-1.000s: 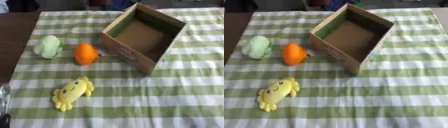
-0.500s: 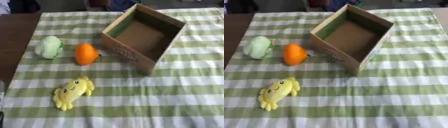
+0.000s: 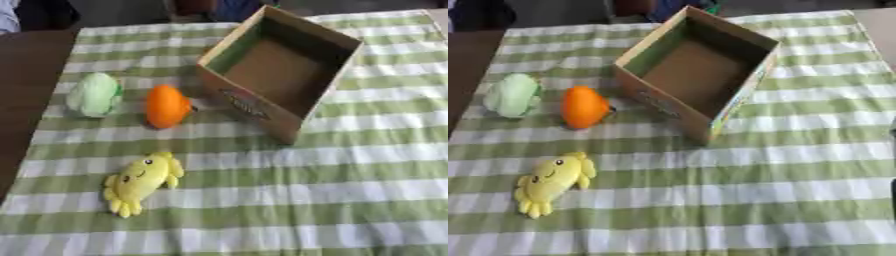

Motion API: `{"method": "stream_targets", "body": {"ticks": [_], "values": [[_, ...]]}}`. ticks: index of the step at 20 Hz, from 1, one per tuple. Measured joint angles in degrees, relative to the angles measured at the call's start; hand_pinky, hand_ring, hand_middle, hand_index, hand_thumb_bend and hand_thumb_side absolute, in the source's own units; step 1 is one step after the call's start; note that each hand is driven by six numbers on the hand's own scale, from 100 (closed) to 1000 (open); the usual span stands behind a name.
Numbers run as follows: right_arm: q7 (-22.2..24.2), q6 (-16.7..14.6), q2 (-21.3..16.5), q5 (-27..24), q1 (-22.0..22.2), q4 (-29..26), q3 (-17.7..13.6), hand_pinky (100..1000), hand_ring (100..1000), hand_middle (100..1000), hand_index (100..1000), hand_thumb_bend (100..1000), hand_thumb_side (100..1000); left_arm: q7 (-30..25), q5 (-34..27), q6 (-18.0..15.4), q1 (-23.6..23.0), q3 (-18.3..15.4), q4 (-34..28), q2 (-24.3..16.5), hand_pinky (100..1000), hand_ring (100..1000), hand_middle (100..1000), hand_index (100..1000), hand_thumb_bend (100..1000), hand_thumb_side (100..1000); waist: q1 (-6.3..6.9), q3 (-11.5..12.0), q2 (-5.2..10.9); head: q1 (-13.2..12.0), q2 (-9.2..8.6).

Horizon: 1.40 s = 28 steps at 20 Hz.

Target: Pick up objects on the table and place them in the box.

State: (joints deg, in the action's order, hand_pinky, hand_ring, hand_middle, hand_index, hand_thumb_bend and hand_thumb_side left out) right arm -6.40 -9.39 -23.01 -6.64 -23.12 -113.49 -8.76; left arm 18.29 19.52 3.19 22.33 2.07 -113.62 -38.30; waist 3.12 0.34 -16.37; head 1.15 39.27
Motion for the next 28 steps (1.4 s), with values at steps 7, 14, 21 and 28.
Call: {"method": "stream_targets", "body": {"ticks": [7, 14, 21, 28], "values": [[0.2, 0.2, -0.43, 0.03, 0.43, 0.0, 0.3, 744, 743, 580, 872, 100, 965, -8.25, 4.89, 7.53, 3.21, 5.94, -0.02, -6.23, 553, 676, 723, 881, 100, 884, 0.29, -0.26, 0.12, -0.06, 0.0], [0.53, 0.48, -0.43, 0.04, 0.48, 0.0, 0.35, 745, 743, 579, 871, 100, 965, -18.09, 8.74, 10.59, 6.74, 11.25, -0.04, -9.63, 554, 700, 735, 877, 100, 959, 0.3, -0.36, 0.14, -0.06, 0.0], [0.84, 0.59, -0.43, 0.04, 0.72, 0.0, 0.39, 745, 743, 577, 871, 100, 964, -29.15, 12.01, 9.45, 8.59, 15.2, -0.04, -10.15, 592, 745, 765, 903, 212, 1000, 0.32, -0.62, 0.16, -0.28, 0.0], [1.04, 0.65, -0.43, 0.04, 0.93, 0.0, 0.67, 745, 742, 574, 869, 100, 962, -37.0, 12.38, 7.75, 8.25, 16.27, -0.04, -10.3, 610, 762, 780, 897, 581, 1000, 0.32, -0.63, 0.16, -0.29, 0.0]]}}
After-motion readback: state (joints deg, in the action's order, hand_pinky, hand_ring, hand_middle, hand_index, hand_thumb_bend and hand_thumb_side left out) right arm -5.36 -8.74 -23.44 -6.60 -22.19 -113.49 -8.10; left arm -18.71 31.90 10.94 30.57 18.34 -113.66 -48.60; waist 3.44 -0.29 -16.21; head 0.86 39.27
